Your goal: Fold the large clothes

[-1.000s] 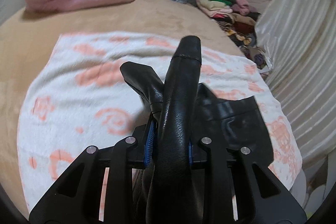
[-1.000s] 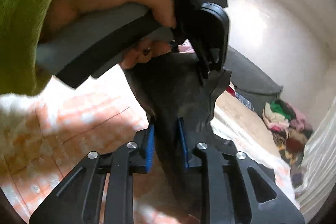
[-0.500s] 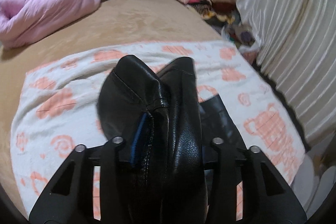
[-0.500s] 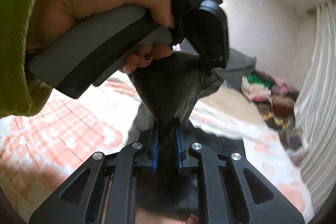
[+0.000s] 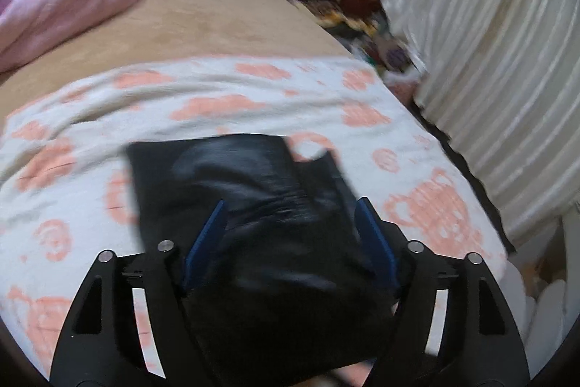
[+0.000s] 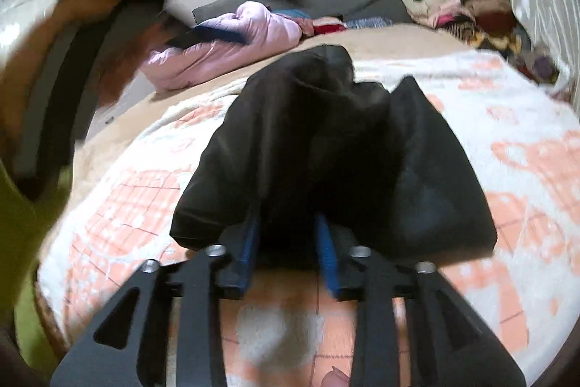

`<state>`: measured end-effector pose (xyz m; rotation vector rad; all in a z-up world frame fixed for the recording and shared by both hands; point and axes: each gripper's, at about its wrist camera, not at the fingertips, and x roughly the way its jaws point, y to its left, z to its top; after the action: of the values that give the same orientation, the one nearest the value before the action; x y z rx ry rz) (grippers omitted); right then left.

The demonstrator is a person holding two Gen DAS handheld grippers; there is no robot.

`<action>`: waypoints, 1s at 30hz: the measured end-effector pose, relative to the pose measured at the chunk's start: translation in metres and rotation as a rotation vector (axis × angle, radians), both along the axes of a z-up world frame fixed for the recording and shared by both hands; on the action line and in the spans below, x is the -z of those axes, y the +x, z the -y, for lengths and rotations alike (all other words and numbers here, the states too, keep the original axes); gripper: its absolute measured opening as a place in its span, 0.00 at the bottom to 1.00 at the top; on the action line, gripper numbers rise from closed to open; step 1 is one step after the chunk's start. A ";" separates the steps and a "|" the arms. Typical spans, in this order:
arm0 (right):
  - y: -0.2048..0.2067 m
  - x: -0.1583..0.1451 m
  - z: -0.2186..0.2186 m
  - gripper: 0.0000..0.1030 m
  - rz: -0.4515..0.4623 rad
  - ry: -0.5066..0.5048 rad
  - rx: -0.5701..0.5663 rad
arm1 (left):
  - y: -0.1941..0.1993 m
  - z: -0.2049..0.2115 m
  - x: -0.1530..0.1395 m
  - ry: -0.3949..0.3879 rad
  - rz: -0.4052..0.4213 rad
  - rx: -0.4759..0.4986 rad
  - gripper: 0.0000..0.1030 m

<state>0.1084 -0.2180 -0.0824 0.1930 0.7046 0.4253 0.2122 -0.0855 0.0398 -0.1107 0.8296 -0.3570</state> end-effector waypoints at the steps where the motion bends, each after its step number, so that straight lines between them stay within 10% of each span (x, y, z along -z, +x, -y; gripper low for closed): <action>1: 0.002 0.001 0.005 0.35 -0.024 0.039 0.001 | -0.007 -0.012 0.004 0.047 0.033 -0.045 0.66; 8: 0.044 -0.046 0.047 0.89 -0.145 0.308 0.041 | -0.027 -0.049 0.070 0.083 -0.040 -0.110 0.67; 16: 0.153 -0.051 0.026 0.95 -0.477 0.181 0.081 | -0.026 -0.049 0.071 0.061 -0.040 -0.106 0.67; 19: 0.172 -0.047 0.000 0.76 -0.487 0.033 0.031 | -0.028 -0.053 0.072 0.059 -0.041 -0.104 0.67; 21: 0.169 -0.061 -0.020 0.23 -0.365 -0.058 -0.066 | -0.030 -0.053 0.070 0.070 -0.040 -0.099 0.68; 30: 0.130 -0.104 0.044 0.16 -0.087 0.041 -0.130 | -0.036 -0.054 0.045 0.019 -0.005 -0.059 0.76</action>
<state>0.2379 -0.2621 0.0219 0.2059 0.7968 0.5583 0.1763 -0.0314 -0.0054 -0.1182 0.8332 -0.2933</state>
